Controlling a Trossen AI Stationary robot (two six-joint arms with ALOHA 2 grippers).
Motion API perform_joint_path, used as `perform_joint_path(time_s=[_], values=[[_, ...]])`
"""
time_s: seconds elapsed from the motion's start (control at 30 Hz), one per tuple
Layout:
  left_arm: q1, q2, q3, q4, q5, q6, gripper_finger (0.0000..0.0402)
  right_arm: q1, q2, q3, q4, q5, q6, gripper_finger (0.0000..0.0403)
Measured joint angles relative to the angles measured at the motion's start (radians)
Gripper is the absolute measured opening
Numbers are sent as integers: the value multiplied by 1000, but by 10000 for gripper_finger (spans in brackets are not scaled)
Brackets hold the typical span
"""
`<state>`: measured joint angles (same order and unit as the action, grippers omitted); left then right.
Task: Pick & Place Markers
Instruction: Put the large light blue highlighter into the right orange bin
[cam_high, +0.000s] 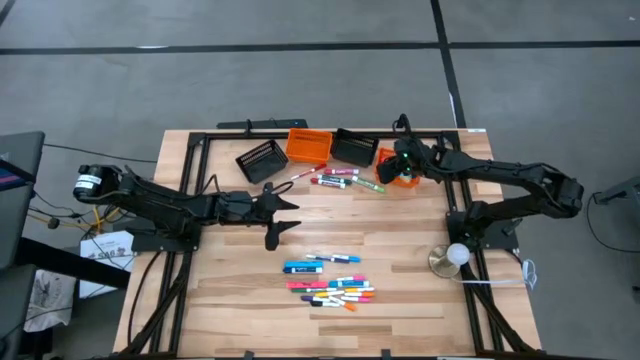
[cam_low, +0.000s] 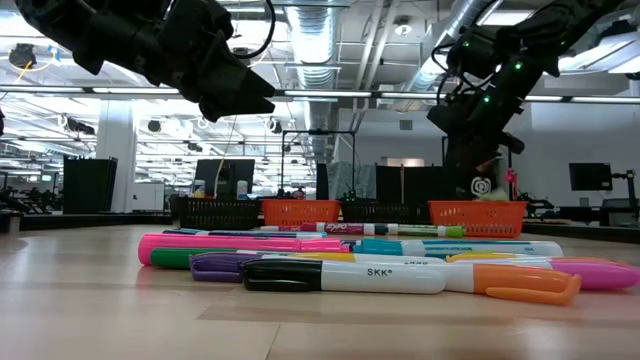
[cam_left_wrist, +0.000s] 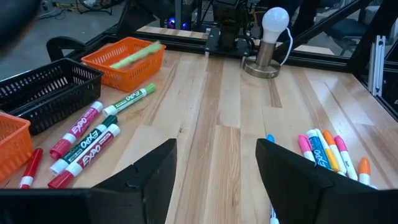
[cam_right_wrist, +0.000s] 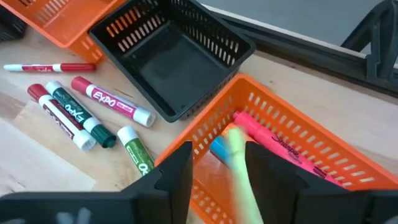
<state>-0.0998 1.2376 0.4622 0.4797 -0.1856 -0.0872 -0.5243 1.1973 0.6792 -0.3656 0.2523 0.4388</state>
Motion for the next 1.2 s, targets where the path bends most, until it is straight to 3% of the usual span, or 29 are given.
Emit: perform_joint_path(time_s=[0.33,0.47,0.57,0.67,0.9,1.2], values=[[0,0,0,0,0,0,221,-12,-2,0,-16,67,-42,144],[0,0,0,0,5,0,221,23,-25,0,16,85,-58,132],[-1,0,0,0,64,0,221,71,-73,0,69,141,-61,125],[-9,0,0,0,110,0,221,143,-134,0,123,175,-98,123],[-48,5,0,0,112,0,221,389,-237,0,186,255,-135,123],[-68,156,4,-5,114,1,221,729,-190,0,213,437,-136,123]])
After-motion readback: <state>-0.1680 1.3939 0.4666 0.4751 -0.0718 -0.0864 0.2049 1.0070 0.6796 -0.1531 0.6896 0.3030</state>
